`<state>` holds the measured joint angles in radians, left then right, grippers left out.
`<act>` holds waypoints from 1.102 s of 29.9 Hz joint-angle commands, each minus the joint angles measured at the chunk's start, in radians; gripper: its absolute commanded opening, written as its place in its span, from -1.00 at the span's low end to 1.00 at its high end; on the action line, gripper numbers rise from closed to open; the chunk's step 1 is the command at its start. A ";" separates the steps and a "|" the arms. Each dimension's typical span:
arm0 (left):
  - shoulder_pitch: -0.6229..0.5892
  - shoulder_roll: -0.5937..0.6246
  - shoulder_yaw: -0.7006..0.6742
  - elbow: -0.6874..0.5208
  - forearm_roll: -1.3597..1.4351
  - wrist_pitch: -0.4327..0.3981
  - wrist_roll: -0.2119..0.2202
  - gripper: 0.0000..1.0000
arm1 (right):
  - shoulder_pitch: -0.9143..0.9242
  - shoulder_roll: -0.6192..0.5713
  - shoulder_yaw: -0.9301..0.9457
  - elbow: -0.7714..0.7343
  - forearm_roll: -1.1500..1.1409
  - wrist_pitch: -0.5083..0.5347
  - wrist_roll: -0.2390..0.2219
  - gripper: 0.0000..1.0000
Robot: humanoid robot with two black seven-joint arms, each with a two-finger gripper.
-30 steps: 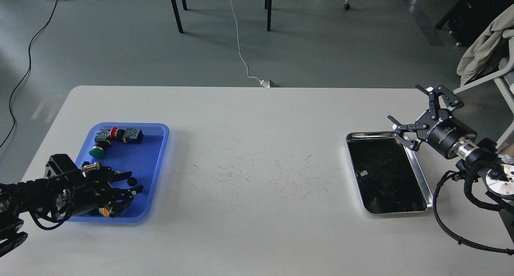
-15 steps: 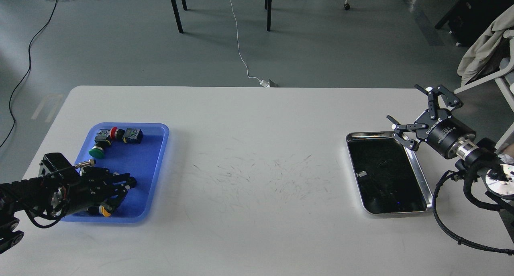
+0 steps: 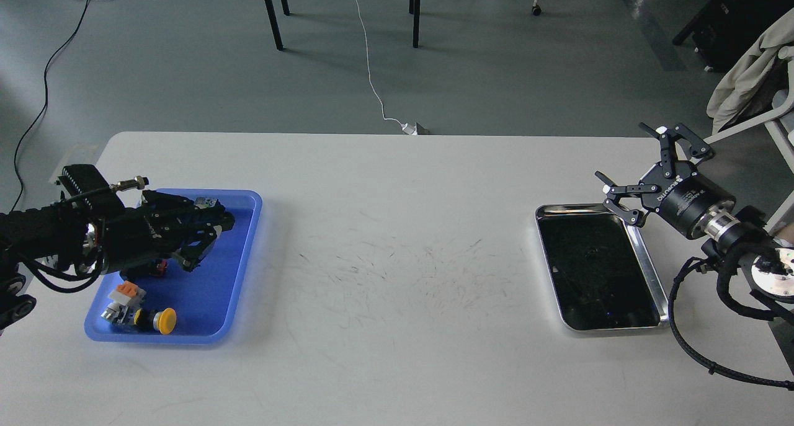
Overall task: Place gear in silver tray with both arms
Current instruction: 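Carry the gear with the left gripper toward the silver tray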
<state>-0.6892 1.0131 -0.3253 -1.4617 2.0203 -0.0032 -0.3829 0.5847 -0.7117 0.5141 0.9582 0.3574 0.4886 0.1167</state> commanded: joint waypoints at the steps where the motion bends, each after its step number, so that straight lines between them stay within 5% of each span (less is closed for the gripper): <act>1: -0.033 -0.082 0.002 -0.101 -0.009 -0.049 0.082 -0.71 | 0.003 -0.025 0.000 -0.004 -0.001 0.000 0.000 0.95; 13: -0.081 -0.579 0.017 0.030 0.008 -0.172 0.202 -0.70 | 0.007 -0.063 0.004 -0.015 -0.075 0.000 0.000 0.95; 30: -0.087 -1.013 0.140 0.322 0.051 -0.165 0.202 -0.70 | 0.007 -0.058 0.023 -0.015 -0.075 0.000 0.001 0.95; 33: -0.087 -1.013 0.140 0.398 0.051 -0.161 0.199 -0.70 | 0.009 -0.060 0.024 -0.015 -0.075 0.000 0.001 0.95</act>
<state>-0.7766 0.0141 -0.1864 -1.1345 2.0708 -0.1683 -0.1809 0.5929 -0.7704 0.5354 0.9436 0.2819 0.4886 0.1182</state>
